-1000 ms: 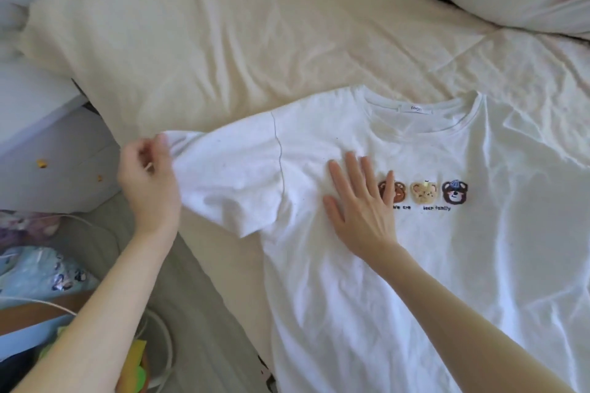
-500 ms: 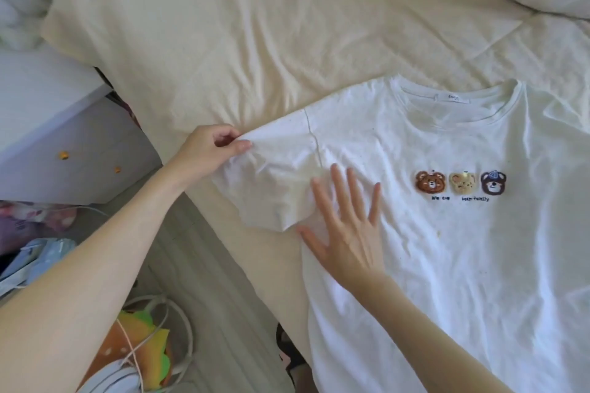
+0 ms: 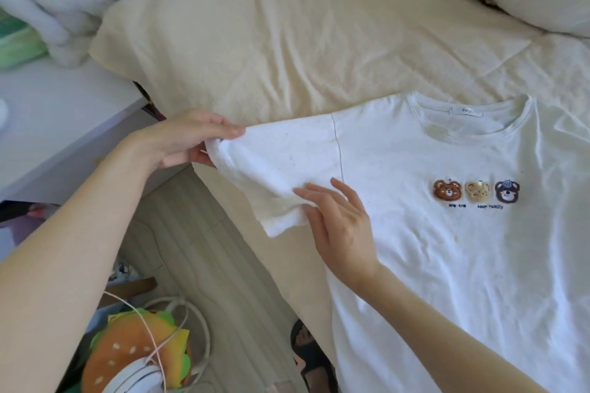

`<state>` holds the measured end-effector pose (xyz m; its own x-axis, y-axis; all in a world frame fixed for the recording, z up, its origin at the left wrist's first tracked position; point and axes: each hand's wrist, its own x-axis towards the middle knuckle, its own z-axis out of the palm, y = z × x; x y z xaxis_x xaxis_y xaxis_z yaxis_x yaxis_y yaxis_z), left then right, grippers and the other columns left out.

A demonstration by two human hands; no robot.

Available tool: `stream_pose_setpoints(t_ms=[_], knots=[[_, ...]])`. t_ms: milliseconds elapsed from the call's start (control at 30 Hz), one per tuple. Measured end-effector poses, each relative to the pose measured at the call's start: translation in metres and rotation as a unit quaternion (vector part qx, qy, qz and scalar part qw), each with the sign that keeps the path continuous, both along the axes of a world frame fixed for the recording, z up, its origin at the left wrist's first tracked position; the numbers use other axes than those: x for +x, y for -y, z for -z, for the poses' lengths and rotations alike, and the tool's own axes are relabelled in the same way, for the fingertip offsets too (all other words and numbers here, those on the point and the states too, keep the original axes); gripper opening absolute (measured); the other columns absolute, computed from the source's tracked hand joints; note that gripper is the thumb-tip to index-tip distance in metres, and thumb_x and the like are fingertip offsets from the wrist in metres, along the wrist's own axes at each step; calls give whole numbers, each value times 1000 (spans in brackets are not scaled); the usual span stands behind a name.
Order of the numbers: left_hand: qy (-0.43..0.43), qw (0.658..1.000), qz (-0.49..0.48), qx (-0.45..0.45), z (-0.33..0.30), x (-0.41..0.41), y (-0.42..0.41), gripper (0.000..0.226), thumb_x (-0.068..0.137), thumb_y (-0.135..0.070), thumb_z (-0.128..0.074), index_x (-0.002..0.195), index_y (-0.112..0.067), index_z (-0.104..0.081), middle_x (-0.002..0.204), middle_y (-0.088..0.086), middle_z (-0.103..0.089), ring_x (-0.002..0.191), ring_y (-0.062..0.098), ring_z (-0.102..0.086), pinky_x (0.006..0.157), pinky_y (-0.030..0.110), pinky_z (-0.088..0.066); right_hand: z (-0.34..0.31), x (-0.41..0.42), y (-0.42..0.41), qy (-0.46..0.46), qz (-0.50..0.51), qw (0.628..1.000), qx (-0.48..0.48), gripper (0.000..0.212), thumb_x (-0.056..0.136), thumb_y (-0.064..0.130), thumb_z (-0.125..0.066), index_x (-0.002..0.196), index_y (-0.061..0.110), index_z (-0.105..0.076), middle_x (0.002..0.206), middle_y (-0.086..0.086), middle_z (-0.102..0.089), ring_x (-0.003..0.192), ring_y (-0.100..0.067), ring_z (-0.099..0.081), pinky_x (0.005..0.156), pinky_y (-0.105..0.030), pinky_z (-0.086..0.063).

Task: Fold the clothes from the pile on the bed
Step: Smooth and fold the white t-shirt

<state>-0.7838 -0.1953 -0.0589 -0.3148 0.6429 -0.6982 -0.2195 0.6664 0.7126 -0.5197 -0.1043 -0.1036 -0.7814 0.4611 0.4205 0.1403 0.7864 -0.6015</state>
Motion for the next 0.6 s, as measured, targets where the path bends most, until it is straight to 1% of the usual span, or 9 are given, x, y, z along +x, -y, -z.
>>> stream_pose_setpoints(t_ms=[67, 100, 167, 200, 267, 333, 433, 533, 600], knots=[[7, 992, -125, 32, 4, -1, 5, 17, 73, -37, -76, 73, -20, -75, 76, -1, -71, 64, 9, -68, 54, 21, -53, -7, 0, 12, 1, 6, 997, -73, 34, 100, 17, -38, 103, 2, -68, 104, -1, -72, 106, -16, -65, 103, -42, -42], [-7, 981, -191, 22, 10, 3, 7, 18, 81, -35, -70, 72, -20, -72, 71, -2, -70, 60, 9, -67, 51, 21, -53, -7, 0, 18, 39, -15, 996, -77, 35, 100, 22, -38, 108, 2, -67, 108, -2, -71, 112, -17, -62, 106, -45, -39], [-10, 958, -284, -34, 29, 16, 18, 23, 91, -34, -60, 80, -14, -65, 68, 0, -70, 60, 13, -68, 53, 27, -54, 0, 2, 28, 156, -86, 983, -37, 42, 97, 34, -43, 119, 5, -63, 121, -6, -66, 126, -24, -52, 108, -55, -33], [10, 950, -305, -61, 39, 24, 24, 26, 93, -36, -56, 87, -12, -63, 75, 4, -70, 67, 17, -68, 58, 32, -54, 5, 4, 30, 207, -114, 972, -9, 45, 95, 39, -47, 123, 6, -61, 129, -9, -61, 130, -27, -47, 107, -59, -31], [55, 942, -319, -91, 57, 38, 40, 31, 95, -38, -51, 107, -10, -57, 97, 8, -65, 83, 22, -64, 68, 37, -52, 14, 10, 28, 257, -132, 956, 46, 47, 90, 40, -58, 125, 8, -61, 136, -13, -53, 133, -32, -42, 105, -63, -31], [78, 940, -318, -94, 74, 53, 52, 37, 94, -36, -53, 123, -13, -50, 109, 7, -60, 90, 22, -61, 72, 38, -53, 21, 19, 24, 260, -106, 956, 82, 48, 85, 35, -68, 125, 8, -62, 138, -16, -51, 133, -34, -41, 104, -64, -31], [76, 945, -313, -56, 88, 77, 52, 45, 92, -34, -58, 130, -13, -48, 102, 1, -59, 86, 18, -60, 80, 38, -53, 29, 35, 22, 272, -84, 948, 141, 54, 78, 31, -76, 126, 10, -61, 141, -17, -47, 135, -35, -38, 105, -65, -27], [-20, 948, -319, -7, 93, 78, 39, 50, 88, -30, -65, 133, -22, -44, 116, -1, -58, 100, 16, -58, 91, 35, -48, 33, 44, 22, 301, -116, 921, 218, 66, 69, 21, -82, 130, 14, -57, 144, -15, -44, 137, -32, -35, 108, -63, -21], [-112, 955, -275, -7, 92, 68, 28, 46, 84, -29, -69, 125, -28, -48, 127, 3, -52, 110, 18, -54, 95, 33, -45, 38, 37, 21, 349, -177, 877, 280, 80, 73, 19, -76, 144, 17, -39, 155, -16, -21, 144, -32, -11, 112, -60, -5]])
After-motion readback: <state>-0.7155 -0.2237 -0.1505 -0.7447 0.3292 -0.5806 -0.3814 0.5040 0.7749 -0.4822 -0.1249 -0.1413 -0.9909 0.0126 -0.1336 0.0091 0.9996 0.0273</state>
